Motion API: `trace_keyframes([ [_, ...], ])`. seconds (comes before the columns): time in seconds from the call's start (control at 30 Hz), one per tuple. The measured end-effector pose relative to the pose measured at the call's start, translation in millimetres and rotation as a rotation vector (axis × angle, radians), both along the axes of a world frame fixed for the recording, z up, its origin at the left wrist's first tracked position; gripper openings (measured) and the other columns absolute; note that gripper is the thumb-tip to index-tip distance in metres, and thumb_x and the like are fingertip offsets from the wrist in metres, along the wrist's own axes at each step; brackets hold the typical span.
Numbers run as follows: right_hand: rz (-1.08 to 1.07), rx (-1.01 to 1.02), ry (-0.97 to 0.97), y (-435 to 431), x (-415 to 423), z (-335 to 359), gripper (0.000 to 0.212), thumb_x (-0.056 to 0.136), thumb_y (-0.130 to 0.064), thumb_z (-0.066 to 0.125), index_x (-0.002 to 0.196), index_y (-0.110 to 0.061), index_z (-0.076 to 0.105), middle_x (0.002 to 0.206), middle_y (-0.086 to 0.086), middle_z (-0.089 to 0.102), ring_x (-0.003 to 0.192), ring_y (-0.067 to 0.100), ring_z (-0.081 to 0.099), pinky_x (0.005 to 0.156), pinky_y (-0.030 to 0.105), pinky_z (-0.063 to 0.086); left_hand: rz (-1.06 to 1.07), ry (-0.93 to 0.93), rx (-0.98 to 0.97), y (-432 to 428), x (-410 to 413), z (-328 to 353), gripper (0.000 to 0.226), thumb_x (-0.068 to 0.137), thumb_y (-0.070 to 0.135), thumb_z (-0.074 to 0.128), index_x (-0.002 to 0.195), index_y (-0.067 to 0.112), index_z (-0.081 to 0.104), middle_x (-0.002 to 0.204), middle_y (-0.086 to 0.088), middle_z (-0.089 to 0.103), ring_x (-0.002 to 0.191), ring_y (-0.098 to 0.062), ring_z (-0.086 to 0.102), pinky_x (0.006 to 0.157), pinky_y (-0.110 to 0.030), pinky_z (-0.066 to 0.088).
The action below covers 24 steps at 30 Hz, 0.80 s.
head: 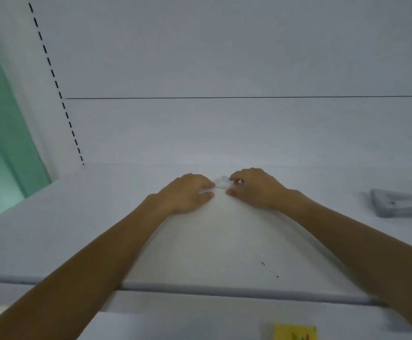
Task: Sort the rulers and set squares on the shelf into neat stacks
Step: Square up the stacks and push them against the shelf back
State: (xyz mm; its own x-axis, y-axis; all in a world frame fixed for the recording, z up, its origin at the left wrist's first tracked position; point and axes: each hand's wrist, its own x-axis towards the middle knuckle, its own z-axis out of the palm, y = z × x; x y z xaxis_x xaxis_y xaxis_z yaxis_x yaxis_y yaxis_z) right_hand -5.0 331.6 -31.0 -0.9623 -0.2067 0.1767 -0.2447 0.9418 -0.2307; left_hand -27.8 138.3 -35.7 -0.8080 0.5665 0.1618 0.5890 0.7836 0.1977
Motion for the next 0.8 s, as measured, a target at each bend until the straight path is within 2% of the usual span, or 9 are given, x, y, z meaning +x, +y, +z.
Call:
trace_keyframes([
  [0.1, 0.026, -0.022, 0.001, 0, -3, -1, 0.03, 0.088, -0.042, 0.054, 0.114, -0.028, 0.058, 0.112, -0.004, 0.058, 0.107, 0.017, 0.05, 0.09, 0.029, 0.039, -0.012, 0.094, -0.083, -18, 5, 4, 0.035, 0.095, 0.036, 0.043, 0.125, 0.023, 0.055, 0.131, 0.005, 0.053, 0.119, -0.016, 0.047, 0.098, -0.029, 0.034],
  [0.13, 0.021, -0.027, 0.009, 2, -4, -2, 0.012, 0.087, -0.043, 0.053, 0.097, -0.038, 0.058, 0.102, -0.007, 0.057, 0.101, 0.016, 0.049, 0.086, 0.029, 0.04, -0.008, 0.121, -0.1, -26, 8, 5, 0.033, 0.094, 0.037, 0.043, 0.121, 0.024, 0.057, 0.126, 0.005, 0.056, 0.114, -0.015, 0.05, 0.092, -0.027, 0.035],
  [0.2, 0.035, -0.026, 0.023, 7, 1, 0, 0.023, 0.087, -0.044, 0.052, 0.068, -0.044, 0.04, 0.082, -0.012, 0.047, 0.088, 0.016, 0.045, 0.077, 0.029, 0.037, 0.014, 0.154, -0.117, -41, 14, 8, 0.027, 0.093, 0.039, 0.044, 0.111, 0.025, 0.059, 0.113, 0.006, 0.059, 0.104, -0.015, 0.054, 0.082, -0.024, 0.035],
  [0.23, 0.023, -0.025, 0.016, 10, 4, 1, 0.024, 0.087, -0.046, 0.052, 0.067, -0.044, 0.04, 0.08, -0.015, 0.046, 0.087, 0.017, 0.044, 0.078, 0.029, 0.037, 0.026, 0.162, -0.117, -47, 16, 8, 0.026, 0.093, 0.041, 0.045, 0.108, 0.025, 0.059, 0.108, 0.006, 0.06, 0.1, -0.015, 0.054, 0.078, -0.024, 0.034],
  [0.3, 0.008, 0.033, 0.014, 17, 11, 2, 0.012, 0.088, -0.048, 0.051, 0.095, -0.04, 0.057, 0.102, -0.01, 0.056, 0.102, 0.02, 0.049, 0.089, 0.033, 0.041, 0.05, 0.169, -0.109, -53, 18, 9, 0.029, 0.091, 0.045, 0.046, 0.111, 0.026, 0.057, 0.104, 0.008, 0.059, 0.095, -0.014, 0.053, 0.076, -0.024, 0.033],
  [0.37, -0.069, 0.071, -0.028, 23, 20, 6, 0.038, 0.088, -0.046, 0.053, 0.118, -0.024, 0.056, 0.12, -0.001, 0.054, 0.113, 0.021, 0.048, 0.095, 0.035, 0.042, 0.06, 0.157, -0.083, -53, 20, 8, 0.039, 0.09, 0.049, 0.046, 0.122, 0.027, 0.051, 0.11, 0.007, 0.055, 0.099, -0.013, 0.05, 0.08, -0.024, 0.034],
  [0.53, -0.055, 0.105, -0.015, 20, 39, 7, 0.026, 0.095, -0.025, 0.042, 0.096, -0.006, 0.059, 0.09, 0.009, 0.061, 0.082, 0.028, 0.055, 0.076, 0.037, 0.046, -0.024, 0.014, -0.041, -40, 27, 0, 0.05, 0.093, 0.048, 0.041, 0.139, 0.029, 0.037, 0.137, 0.007, 0.041, 0.124, -0.013, 0.038, 0.1, -0.03, 0.032],
  [0.67, -0.051, 0.181, 0.127, 17, 54, 5, 0.013, 0.096, -0.014, 0.032, 0.085, -0.007, 0.037, 0.062, 0.003, 0.039, 0.062, 0.026, 0.039, 0.054, 0.033, 0.028, -0.09, 0.088, -0.101, -41, 35, 6, 0.035, 0.097, 0.033, 0.041, 0.13, 0.029, 0.05, 0.121, 0.003, 0.056, 0.112, -0.017, 0.05, 0.095, -0.03, 0.038],
  [0.8, -0.005, 0.071, 0.169, 19, 66, 5, 0.005, 0.091, -0.008, 0.037, 0.09, -0.007, 0.041, 0.065, 0.003, 0.042, 0.062, 0.026, 0.04, 0.054, 0.032, 0.027, -0.123, 0.142, -0.218, -43, 53, 9, 0.041, 0.097, 0.022, 0.036, 0.136, 0.03, 0.042, 0.109, -0.003, 0.053, 0.105, -0.022, 0.05, 0.089, -0.034, 0.041],
])
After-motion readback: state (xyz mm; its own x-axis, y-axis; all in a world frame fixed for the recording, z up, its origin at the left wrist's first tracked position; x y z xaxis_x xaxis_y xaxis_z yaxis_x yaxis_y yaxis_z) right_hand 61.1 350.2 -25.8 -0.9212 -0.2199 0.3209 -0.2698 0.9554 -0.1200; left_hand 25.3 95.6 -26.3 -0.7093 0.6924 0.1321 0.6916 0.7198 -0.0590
